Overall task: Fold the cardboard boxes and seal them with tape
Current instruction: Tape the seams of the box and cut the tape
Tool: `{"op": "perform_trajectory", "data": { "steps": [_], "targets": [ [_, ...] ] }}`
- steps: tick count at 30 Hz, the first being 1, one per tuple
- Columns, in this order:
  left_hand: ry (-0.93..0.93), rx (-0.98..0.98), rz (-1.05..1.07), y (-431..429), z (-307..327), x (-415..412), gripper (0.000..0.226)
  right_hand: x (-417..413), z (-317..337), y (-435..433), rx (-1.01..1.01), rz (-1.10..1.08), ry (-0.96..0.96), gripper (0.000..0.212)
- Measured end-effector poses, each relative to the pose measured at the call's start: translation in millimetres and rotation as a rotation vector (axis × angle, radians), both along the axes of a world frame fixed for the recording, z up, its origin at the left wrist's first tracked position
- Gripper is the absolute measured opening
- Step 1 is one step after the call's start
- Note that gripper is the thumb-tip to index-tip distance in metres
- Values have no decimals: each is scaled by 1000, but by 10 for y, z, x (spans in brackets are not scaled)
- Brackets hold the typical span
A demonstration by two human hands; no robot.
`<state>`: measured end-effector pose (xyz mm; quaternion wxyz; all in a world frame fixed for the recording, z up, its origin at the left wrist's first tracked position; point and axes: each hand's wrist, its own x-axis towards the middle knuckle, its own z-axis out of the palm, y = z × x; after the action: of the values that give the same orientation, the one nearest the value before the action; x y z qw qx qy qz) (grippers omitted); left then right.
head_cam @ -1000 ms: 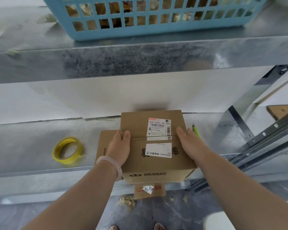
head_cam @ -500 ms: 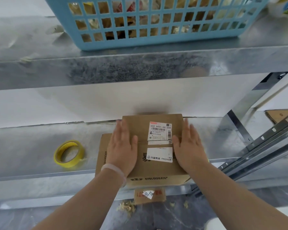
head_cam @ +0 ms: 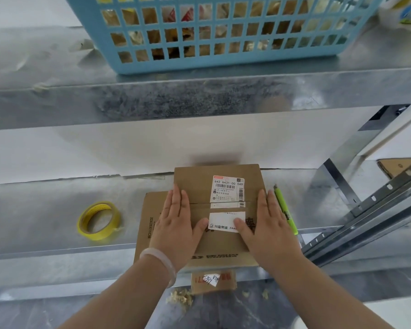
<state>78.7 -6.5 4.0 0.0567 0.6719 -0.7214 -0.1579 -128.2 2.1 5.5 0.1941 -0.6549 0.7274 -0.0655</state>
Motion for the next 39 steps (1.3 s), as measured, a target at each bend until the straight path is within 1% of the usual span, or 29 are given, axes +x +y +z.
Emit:
{"op": "perform_trajectory", "data": {
  "steps": [4,5,7,8,10,12,14,15,17,19,20,21,23,26,27,31,33,34,36,37,39],
  "targets": [
    [303,129,167,-61,73,-43,87,-105,65,-90,4,-136,-294,87],
    [382,155,207,-73,80,-39,87,-136,72,-107,31,-171,-361,87],
    [482,168,242,-54,85,-24,88,-162,45,-95,100,-266,-513,89],
    [505,161,238,-26,86,-13,88,-157,32,-70,112,-313,-574,85],
    [579,142,251,46,86,43,88,-127,57,9,91,-343,-622,66],
    [671,125,284,104,117,117,87,-119,125,78,43,-306,-587,50],
    [745,149,300,121,173,171,85,-136,194,109,39,-254,-553,47],
    [770,176,303,121,199,177,82,-141,205,112,52,-244,-567,47],
    [783,202,303,124,219,176,77,-132,230,119,79,-287,-655,50],
    [761,204,317,146,226,164,77,-130,229,132,98,-372,-757,60],
    [786,218,329,165,236,150,77,-123,219,137,120,-403,-802,63],
    [830,244,339,190,243,133,77,-116,189,133,153,-415,-830,60],
    [890,278,360,238,255,102,76,-104,134,130,200,-419,-852,46],
    [903,268,378,283,230,101,74,-87,95,178,212,-444,-888,32],
    [909,270,384,300,216,107,73,-83,88,208,220,-450,-897,31],
    [931,273,398,352,162,144,72,-69,117,297,258,-437,-906,33],
    [938,271,383,347,149,156,72,-73,181,268,264,-411,-847,32],
    [940,271,374,341,143,159,72,-81,196,222,242,-390,-785,38],
    [936,256,370,321,136,157,73,-74,261,81,117,-327,-574,55],
    [940,244,371,308,131,152,73,-63,304,-20,22,-275,-464,57],
    [961,222,381,281,129,138,73,-11,405,-288,-120,-115,-301,48]
  ]
}}
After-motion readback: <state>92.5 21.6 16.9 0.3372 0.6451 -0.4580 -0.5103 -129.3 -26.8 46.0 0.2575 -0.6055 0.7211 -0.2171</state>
